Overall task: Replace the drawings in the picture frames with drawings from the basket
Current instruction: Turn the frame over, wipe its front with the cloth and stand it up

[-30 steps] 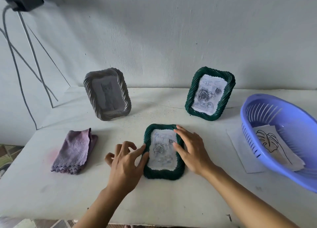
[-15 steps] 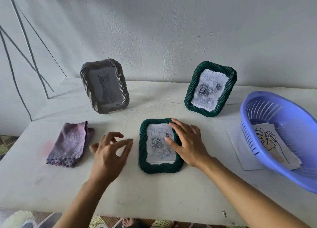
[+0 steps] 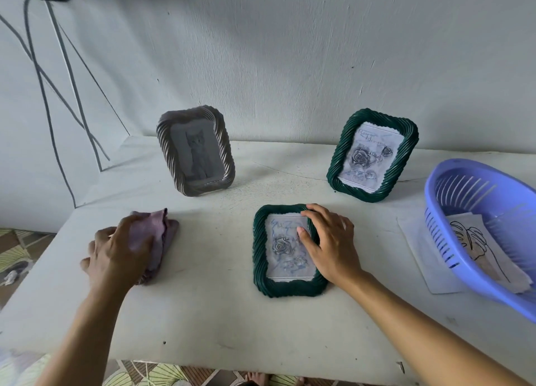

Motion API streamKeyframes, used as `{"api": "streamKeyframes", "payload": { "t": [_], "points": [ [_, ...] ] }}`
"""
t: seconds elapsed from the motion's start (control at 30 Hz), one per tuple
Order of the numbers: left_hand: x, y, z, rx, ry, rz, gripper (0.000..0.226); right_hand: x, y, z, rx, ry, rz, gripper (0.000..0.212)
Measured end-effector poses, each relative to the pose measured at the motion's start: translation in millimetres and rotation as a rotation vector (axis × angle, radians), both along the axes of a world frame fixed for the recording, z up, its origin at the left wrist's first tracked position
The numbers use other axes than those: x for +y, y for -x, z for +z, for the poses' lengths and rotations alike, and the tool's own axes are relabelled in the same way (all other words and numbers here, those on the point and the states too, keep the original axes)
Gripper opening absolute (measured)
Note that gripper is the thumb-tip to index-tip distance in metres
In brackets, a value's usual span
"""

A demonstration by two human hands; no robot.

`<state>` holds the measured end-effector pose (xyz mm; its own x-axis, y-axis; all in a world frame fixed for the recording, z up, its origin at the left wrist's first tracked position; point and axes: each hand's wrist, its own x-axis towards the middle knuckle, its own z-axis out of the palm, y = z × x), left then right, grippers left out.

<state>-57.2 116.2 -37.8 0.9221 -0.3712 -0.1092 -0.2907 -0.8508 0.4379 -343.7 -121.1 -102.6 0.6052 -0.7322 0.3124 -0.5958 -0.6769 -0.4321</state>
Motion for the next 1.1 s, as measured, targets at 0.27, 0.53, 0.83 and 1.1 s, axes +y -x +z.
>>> {"api": "streamKeyframes", "payload": {
  "t": [0.27,0.53,0.83,1.1],
  "points": [
    [-1.5,-10.8,17.8,0.101,0.101,-0.124,0.03,1.7,0.8,2.8,0.009,0.042,0.009,0.04],
    [-9.3,10.5,33.1,0.239,0.468,-0.239,0.039,1.2,0.6,4.3,-0.041,-0.053,0.006,0.048],
    [-48.5,71.4,75.0,0.534,0.794,-0.454,0.031,21.5,-6.6,68.1,-0.334,-0.473,0.167,0.042],
    [-85.3,125.9,70.8,0.561,0.853,-0.524,0.031,24.6,-5.8,96.9,-0.683,-1.121,0.196,0.039]
  ]
}}
